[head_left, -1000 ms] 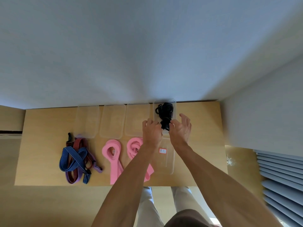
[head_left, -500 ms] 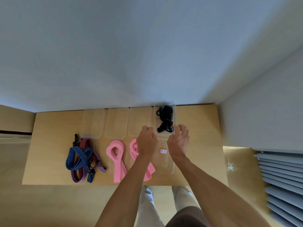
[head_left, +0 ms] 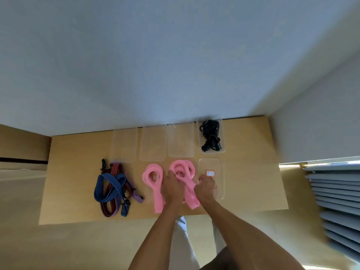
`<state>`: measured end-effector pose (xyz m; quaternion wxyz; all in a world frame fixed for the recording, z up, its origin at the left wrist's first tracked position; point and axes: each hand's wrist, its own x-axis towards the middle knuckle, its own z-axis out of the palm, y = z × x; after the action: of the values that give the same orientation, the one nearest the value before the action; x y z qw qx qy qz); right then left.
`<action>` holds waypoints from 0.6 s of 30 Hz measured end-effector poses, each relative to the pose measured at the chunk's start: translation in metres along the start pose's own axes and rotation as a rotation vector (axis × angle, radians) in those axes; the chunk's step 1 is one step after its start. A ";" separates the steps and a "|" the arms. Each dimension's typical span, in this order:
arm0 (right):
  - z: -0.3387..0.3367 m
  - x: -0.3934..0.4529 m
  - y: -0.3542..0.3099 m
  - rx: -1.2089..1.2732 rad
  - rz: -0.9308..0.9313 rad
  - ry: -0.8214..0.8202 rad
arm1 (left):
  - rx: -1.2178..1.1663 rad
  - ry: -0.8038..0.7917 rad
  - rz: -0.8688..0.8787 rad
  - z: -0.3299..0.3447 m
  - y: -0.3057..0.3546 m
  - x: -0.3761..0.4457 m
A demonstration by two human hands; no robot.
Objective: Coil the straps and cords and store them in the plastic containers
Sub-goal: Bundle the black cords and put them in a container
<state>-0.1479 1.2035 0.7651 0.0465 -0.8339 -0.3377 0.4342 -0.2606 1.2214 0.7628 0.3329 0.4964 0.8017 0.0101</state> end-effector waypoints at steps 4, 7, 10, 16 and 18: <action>0.014 -0.002 0.012 0.046 0.132 0.302 | 0.083 0.064 0.292 0.001 -0.004 0.009; 0.009 0.002 0.023 0.105 0.224 0.340 | -0.003 -0.025 0.558 0.010 0.015 0.006; -0.002 0.009 0.031 0.103 0.218 0.351 | 0.003 -0.201 0.547 0.022 0.042 0.002; -0.025 0.031 0.035 0.143 0.224 0.320 | 0.050 -0.170 0.328 0.046 0.079 -0.003; -0.027 0.037 0.039 0.157 0.242 0.316 | 0.081 -0.116 0.262 0.057 0.083 -0.006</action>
<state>-0.0926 1.2018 0.7421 0.1111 -0.9199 -0.1886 0.3253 -0.1625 1.2411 0.7503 0.3543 0.6097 0.7090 -0.0078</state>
